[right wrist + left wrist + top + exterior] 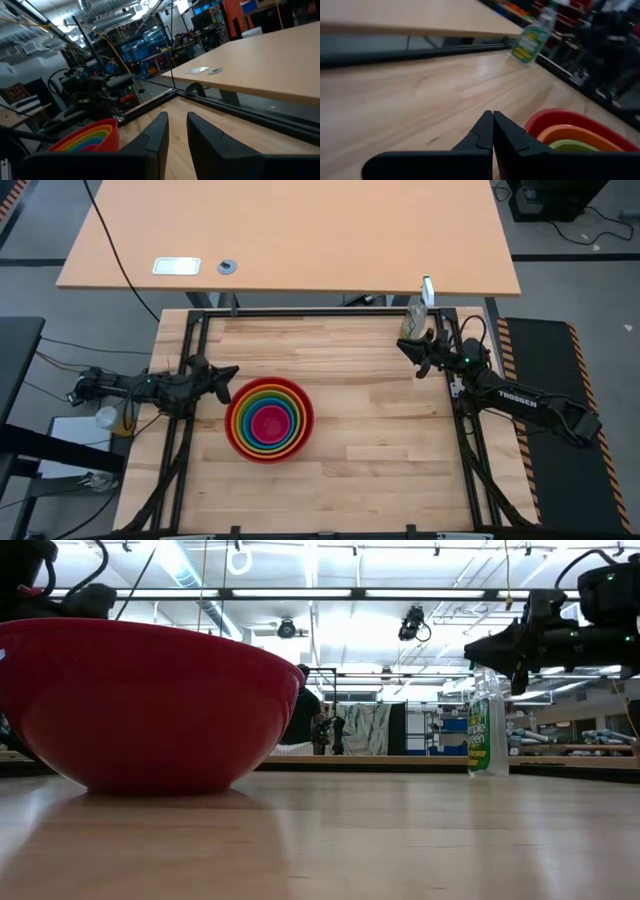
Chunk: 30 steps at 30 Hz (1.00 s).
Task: Nest bowls inside each other
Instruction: Return to Home Position
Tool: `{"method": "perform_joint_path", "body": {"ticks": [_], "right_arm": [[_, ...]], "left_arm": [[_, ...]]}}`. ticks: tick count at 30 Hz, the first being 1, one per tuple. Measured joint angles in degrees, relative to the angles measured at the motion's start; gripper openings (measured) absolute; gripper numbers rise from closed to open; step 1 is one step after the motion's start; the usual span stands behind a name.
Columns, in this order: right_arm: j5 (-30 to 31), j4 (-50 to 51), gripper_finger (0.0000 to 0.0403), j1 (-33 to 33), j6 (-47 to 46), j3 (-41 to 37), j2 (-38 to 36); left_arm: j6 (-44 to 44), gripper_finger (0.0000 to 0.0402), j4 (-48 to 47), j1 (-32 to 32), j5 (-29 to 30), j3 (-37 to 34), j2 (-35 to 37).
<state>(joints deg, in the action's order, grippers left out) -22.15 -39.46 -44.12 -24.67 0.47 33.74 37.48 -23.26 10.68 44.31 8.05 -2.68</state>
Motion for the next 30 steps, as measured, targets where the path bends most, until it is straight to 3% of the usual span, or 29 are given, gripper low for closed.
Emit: {"method": "perform_joint_path", "body": {"ticks": [7,10,16,23,30], "right_arm": [[-2.0,-0.7,0.0078,0.0,11.7,0.0,0.0],[-1.3,-0.8,0.0078,0.0,16.9,0.0,0.0],[3.0,-0.7,0.0078,0.0,18.3,0.0,0.0],[3.0,-0.7,0.0078,0.2,18.3,0.0,0.0],[4.8,0.2,0.0078,5.0,18.3,0.1,-4.5]], "left_arm": [[-26.5,0.0009,11.1,0.2,-13.3,0.0,0.0],[-31.5,0.0009,11.3,0.2,-14.1,0.0,0.0],[-32.2,0.0009,11.0,0.2,-14.1,0.0,0.0],[-32.2,0.0009,11.0,0.2,-14.1,0.0,0.0],[-32.2,0.0009,11.2,0.2,-14.1,0.0,0.1]]}}
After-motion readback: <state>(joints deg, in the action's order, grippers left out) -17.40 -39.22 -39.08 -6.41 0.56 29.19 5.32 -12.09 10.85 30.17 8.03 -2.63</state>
